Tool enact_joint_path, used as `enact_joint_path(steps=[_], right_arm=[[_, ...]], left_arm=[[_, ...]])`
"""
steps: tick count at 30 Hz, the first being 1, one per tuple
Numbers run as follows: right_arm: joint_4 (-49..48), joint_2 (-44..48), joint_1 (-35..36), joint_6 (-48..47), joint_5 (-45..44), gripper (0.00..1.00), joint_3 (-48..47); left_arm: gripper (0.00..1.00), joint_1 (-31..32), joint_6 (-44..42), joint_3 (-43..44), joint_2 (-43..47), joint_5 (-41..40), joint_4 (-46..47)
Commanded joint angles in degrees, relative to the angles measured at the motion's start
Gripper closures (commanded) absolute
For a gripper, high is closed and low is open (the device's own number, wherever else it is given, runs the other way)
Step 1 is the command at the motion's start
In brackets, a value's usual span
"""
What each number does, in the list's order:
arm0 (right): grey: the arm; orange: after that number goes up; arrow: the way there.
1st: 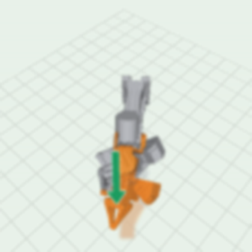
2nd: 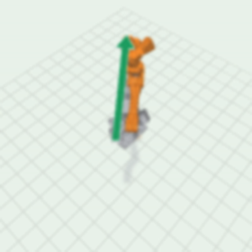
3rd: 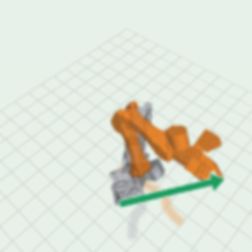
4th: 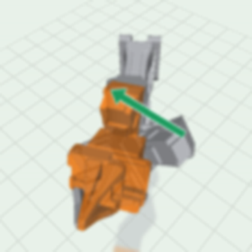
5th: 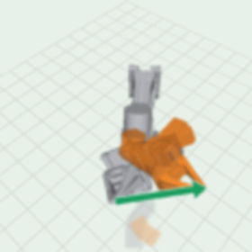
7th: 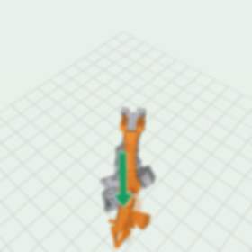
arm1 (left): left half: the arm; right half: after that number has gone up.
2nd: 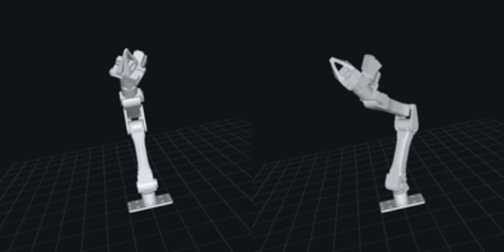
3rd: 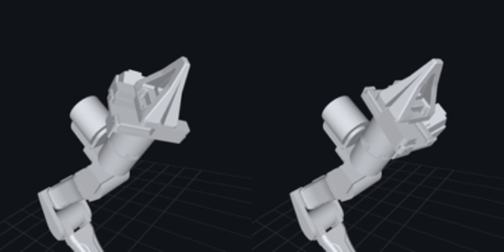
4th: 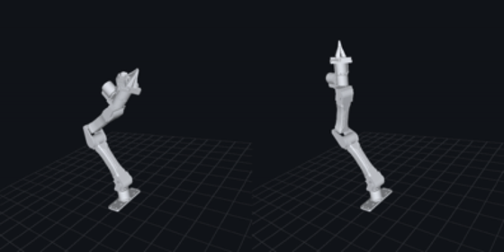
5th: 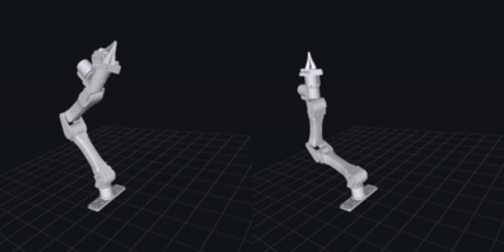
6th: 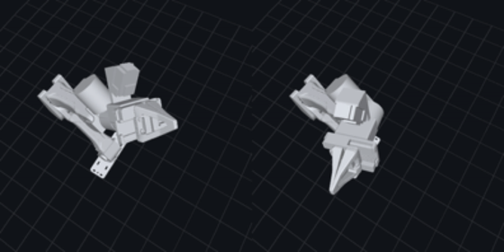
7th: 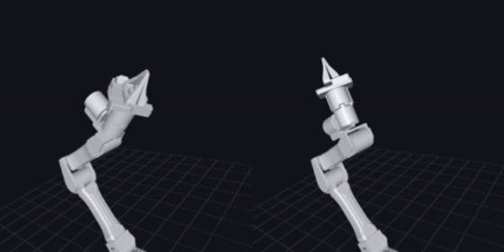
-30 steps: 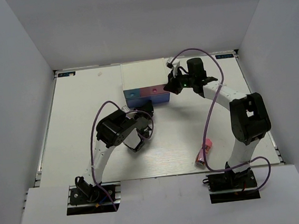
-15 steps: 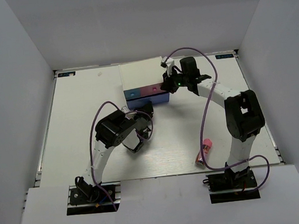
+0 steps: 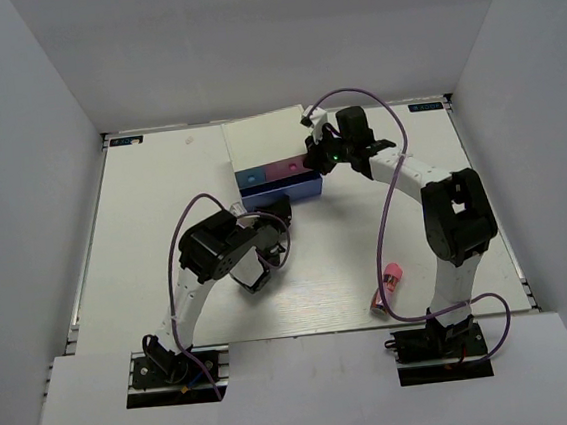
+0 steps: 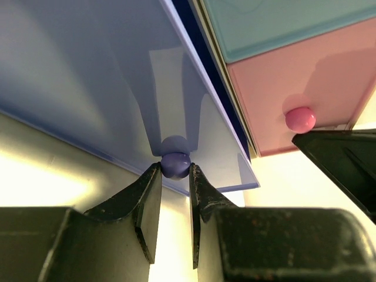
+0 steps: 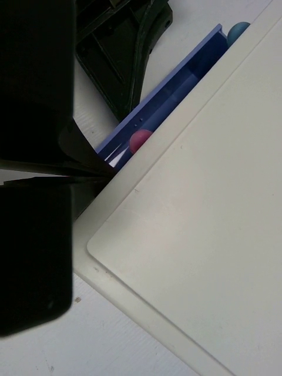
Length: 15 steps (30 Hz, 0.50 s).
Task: Sort the stationery into containers
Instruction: Open the drawer
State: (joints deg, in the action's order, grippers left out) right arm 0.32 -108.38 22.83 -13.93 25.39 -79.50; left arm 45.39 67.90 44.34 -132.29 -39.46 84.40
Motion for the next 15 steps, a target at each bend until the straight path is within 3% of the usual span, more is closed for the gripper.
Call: enact_joint_path(steps=[1,15], right_arm=[[-3.6,-1.0,-0.1,-0.3,-3.1,0.93,-3.5],[-3.6,-1.5,-0.1,-0.5,-3.9,0.92,-3.4]], left_arm=[[0.94,2.0,-1.9,-3.0,1.2,3.2,4.4],[0.94,4.4,-1.9,-4.7,3.3,5.6,4.4]])
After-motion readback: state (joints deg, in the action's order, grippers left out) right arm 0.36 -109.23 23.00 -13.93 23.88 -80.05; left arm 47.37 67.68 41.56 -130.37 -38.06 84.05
